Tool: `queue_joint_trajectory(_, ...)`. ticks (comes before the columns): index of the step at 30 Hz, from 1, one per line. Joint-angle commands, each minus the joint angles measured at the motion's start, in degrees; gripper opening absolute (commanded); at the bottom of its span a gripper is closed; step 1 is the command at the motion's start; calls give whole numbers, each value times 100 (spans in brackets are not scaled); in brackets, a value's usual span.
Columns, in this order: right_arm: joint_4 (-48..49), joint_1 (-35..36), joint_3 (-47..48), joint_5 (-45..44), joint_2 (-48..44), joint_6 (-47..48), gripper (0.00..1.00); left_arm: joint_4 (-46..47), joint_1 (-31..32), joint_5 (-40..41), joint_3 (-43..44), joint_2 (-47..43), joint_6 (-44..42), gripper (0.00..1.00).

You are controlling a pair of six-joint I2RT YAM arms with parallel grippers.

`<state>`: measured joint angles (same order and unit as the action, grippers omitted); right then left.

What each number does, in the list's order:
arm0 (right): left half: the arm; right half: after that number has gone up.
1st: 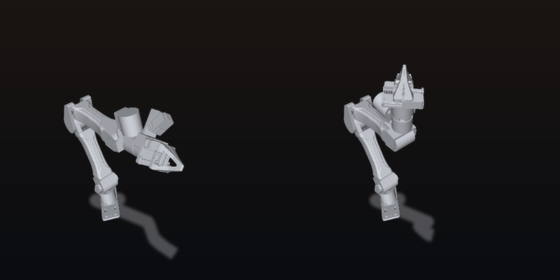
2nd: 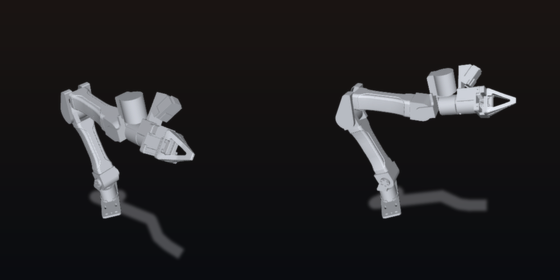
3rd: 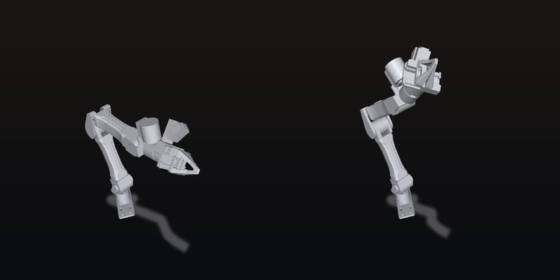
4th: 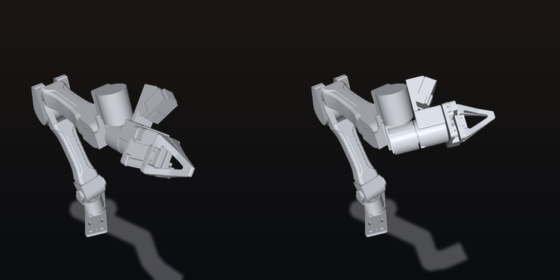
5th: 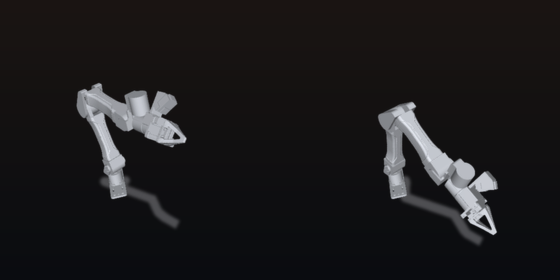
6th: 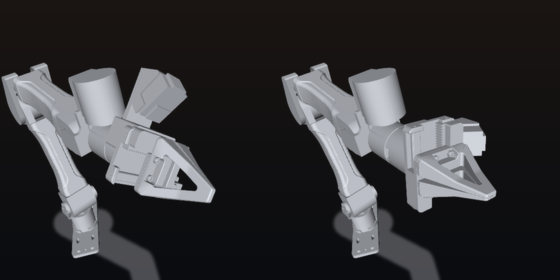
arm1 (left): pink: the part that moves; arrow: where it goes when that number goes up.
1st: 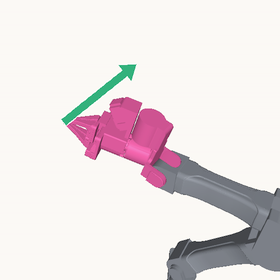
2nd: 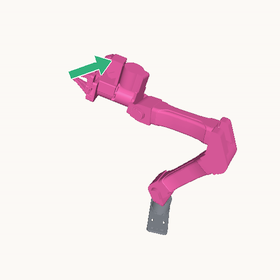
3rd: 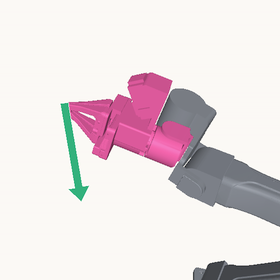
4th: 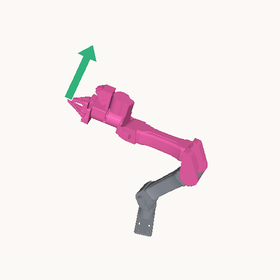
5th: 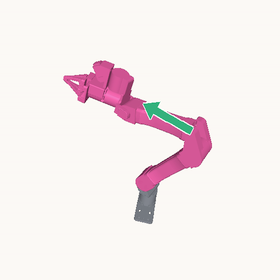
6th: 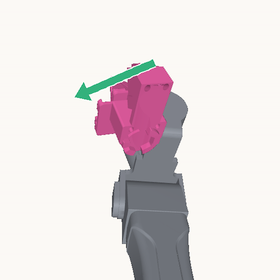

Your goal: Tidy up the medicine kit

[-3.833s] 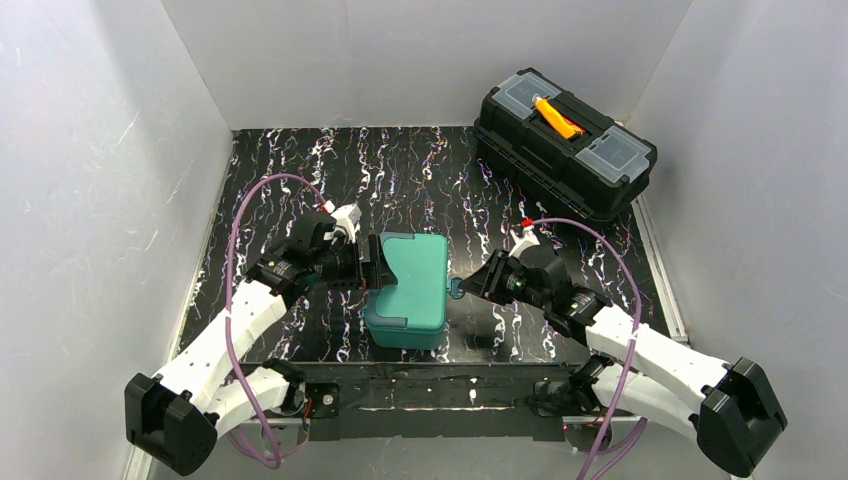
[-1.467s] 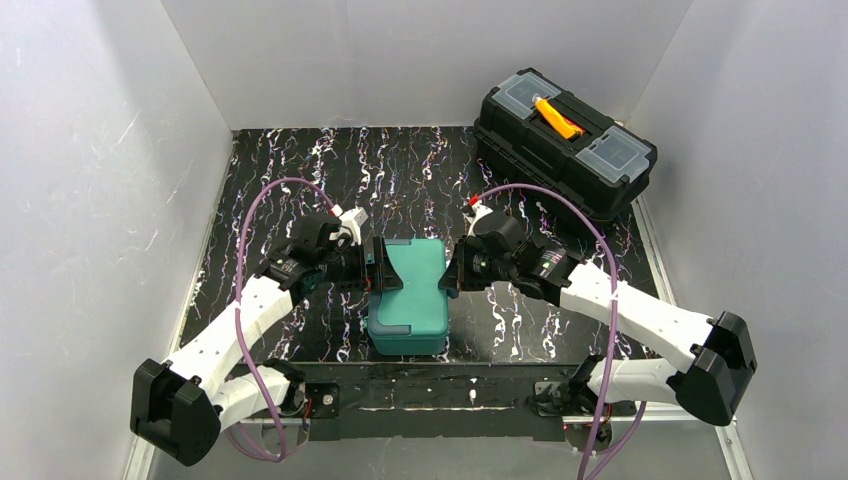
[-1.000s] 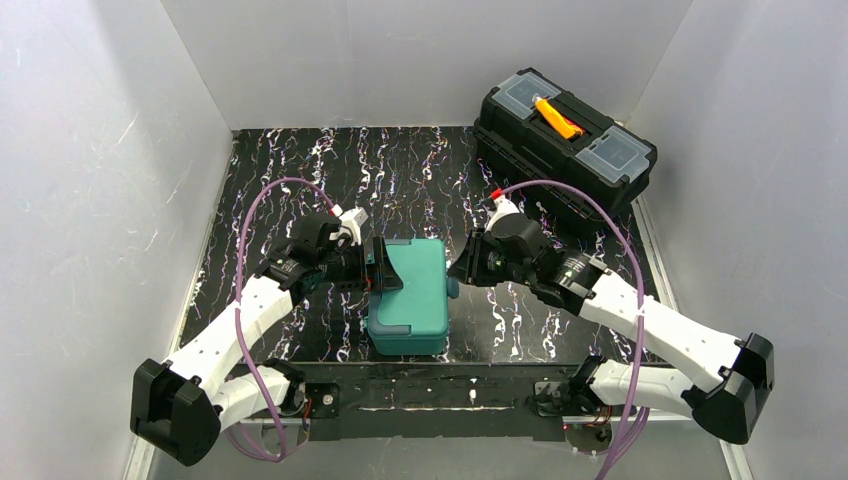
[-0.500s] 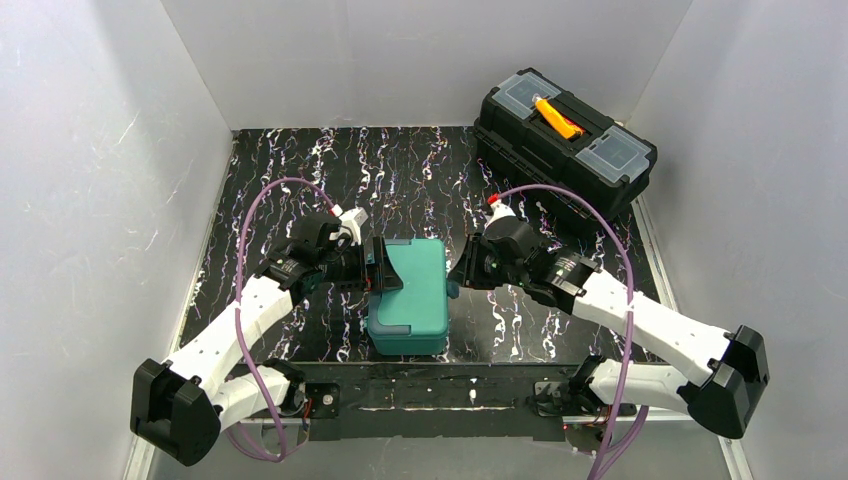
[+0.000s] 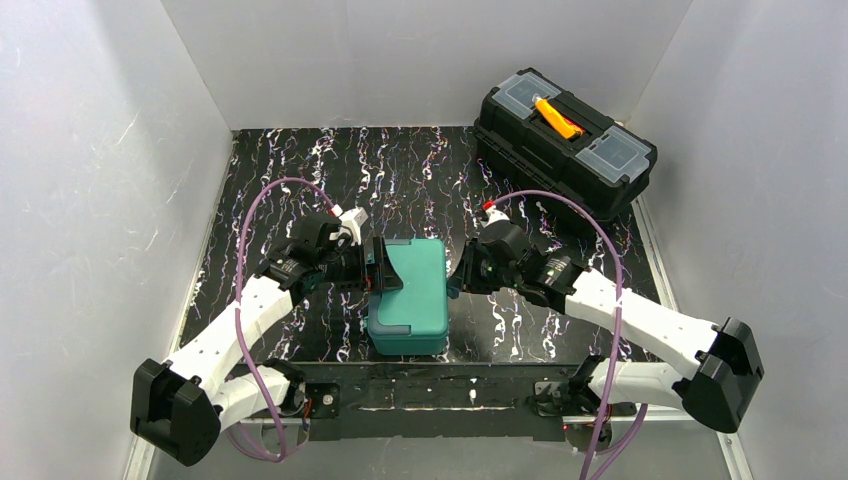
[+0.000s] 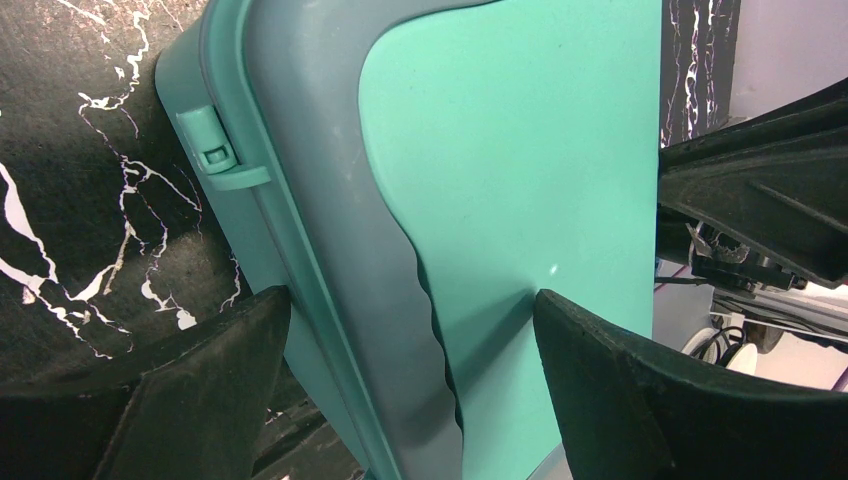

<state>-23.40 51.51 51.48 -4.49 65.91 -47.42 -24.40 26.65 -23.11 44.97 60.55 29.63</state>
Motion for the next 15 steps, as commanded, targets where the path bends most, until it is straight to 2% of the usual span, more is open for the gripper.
queue_joint_trajectory(1, 366, 22, -113, 91, 36, -109, 28, -258, 15, 89, -46, 48, -150, 89)
queue_joint_trajectory(15, 1230, 18, -748, 390, 15, -708, 25, -243, 14, 32, -41, 98, -111, 89)
